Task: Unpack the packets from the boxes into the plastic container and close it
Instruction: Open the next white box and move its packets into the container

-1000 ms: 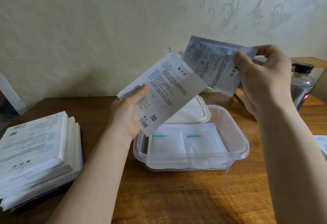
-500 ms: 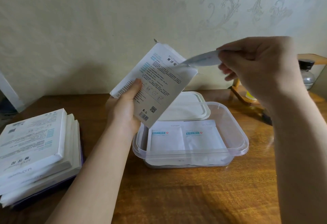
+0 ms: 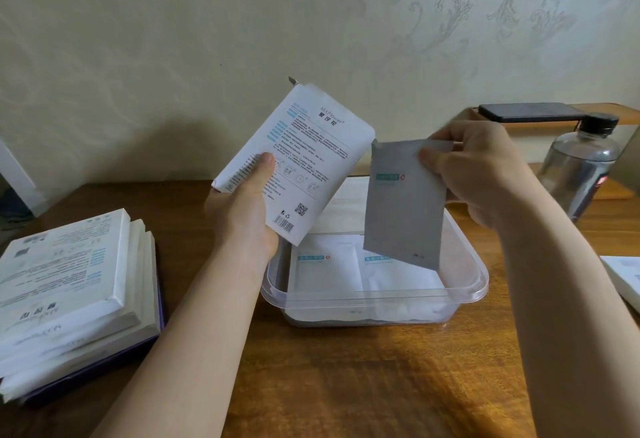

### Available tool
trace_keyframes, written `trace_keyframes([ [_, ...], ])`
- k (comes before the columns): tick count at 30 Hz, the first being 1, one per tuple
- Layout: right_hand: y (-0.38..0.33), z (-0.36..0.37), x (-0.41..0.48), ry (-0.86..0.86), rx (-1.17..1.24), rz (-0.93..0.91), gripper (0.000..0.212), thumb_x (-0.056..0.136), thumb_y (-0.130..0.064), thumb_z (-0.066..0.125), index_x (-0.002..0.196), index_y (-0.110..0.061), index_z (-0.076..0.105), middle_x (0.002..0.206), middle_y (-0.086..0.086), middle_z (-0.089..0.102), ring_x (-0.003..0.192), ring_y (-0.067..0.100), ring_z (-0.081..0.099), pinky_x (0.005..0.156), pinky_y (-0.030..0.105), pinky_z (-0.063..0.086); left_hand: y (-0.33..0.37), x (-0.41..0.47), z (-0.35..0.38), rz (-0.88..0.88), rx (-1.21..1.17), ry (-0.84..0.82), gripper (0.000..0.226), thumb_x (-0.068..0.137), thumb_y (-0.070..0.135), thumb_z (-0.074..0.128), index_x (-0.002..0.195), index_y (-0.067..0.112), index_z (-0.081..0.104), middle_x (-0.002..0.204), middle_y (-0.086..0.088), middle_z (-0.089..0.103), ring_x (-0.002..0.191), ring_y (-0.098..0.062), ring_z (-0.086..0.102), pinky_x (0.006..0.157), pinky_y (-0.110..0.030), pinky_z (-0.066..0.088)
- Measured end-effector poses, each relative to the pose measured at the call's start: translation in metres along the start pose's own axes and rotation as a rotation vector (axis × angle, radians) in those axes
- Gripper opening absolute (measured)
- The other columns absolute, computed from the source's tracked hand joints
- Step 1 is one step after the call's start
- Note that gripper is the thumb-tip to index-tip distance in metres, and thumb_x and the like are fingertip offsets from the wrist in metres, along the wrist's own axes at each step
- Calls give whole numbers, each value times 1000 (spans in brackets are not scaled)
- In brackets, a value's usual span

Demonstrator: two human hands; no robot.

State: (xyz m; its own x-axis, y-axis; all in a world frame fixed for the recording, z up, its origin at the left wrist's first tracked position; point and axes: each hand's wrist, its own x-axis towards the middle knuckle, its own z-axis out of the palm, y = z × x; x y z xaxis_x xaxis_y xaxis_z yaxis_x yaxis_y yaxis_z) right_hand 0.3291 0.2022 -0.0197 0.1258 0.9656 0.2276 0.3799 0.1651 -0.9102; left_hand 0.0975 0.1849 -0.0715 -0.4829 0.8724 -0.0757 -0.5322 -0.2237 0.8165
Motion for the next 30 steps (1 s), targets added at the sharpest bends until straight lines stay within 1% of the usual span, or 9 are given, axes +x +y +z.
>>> trace_keyframes([
  [3, 11, 0, 3, -139, -40, 100, 13, 92, -2, 62, 83, -10, 67, 83, 18, 68, 68, 27, 66, 54, 36, 59, 0, -2, 1, 1, 2, 15, 36, 83, 9, 83, 116, 7, 69, 101, -10, 80, 83, -28, 79, 64, -49, 64],
  [5, 17, 3, 1, -237, -103, 156, 13, 94, 0, 60, 88, -9, 68, 81, 14, 67, 66, 24, 65, 53, 30, 56, 1, -3, 2, -2, 2, 15, 36, 84, 9, 83, 117, 7, 69, 101, -10, 80, 83, -28, 79, 64, -48, 64],
  [10, 26, 12, 2, -297, -384, 106, 19, 86, -2, 58, 87, -16, 72, 84, 12, 70, 78, 30, 69, 65, 39, 62, 1, -4, 1, -6, 8, 3, 38, 84, 9, 83, 118, 7, 68, 99, -9, 80, 82, -27, 79, 62, -44, 63],
  [14, 24, 18, 0, -291, -691, -9, 25, 83, -2, 54, 91, -19, 69, 90, 4, 65, 77, 20, 60, 57, 26, 46, 1, -4, 2, -7, 22, 1, 33, 84, 9, 82, 115, 9, 68, 99, -8, 80, 81, -26, 79, 61, -44, 64],
  [17, 20, 24, -3, -217, -952, -90, 29, 79, -3, 58, 104, -17, 65, 105, 8, 61, 96, 31, 58, 78, 37, 53, 0, -2, 2, 1, 21, 2, 34, 84, 7, 82, 116, 7, 69, 99, -9, 80, 83, -27, 79, 65, -49, 64],
  [19, 13, 29, -7, -224, -1023, -152, 28, 79, -6, 62, 105, -17, 64, 107, 6, 62, 100, 32, 58, 83, 40, 53, -1, -1, 3, 4, 18, 3, 35, 84, 7, 82, 117, 6, 69, 99, -10, 80, 82, -28, 79, 64, -48, 64],
  [22, 7, 39, -18, -469, -991, -125, 37, 81, -24, 77, 115, -24, 63, 118, -1, 61, 108, 25, 58, 92, 41, 52, 0, -2, 3, 5, 17, 13, 37, 84, 7, 82, 118, 4, 69, 98, -11, 80, 81, -27, 79, 61, -44, 63],
  [26, 11, 53, -27, -844, -1157, -66, 92, 77, -50, 80, 153, -30, 33, 154, -7, 41, 139, 23, 42, 110, 40, 39, 0, -3, 3, -1, 26, 6, 36, 84, 8, 82, 117, 6, 68, 95, -8, 80, 79, -26, 79, 59, -42, 63],
  [30, 18, 59, -25, -962, -1261, -36, 103, 70, -60, 82, 154, -30, 30, 152, -4, 44, 136, 26, 44, 110, 43, 41, 0, -3, 3, 7, 33, 5, 34, 84, 8, 83, 116, 6, 70, 95, -8, 80, 80, -26, 79, 65, -48, 64],
])
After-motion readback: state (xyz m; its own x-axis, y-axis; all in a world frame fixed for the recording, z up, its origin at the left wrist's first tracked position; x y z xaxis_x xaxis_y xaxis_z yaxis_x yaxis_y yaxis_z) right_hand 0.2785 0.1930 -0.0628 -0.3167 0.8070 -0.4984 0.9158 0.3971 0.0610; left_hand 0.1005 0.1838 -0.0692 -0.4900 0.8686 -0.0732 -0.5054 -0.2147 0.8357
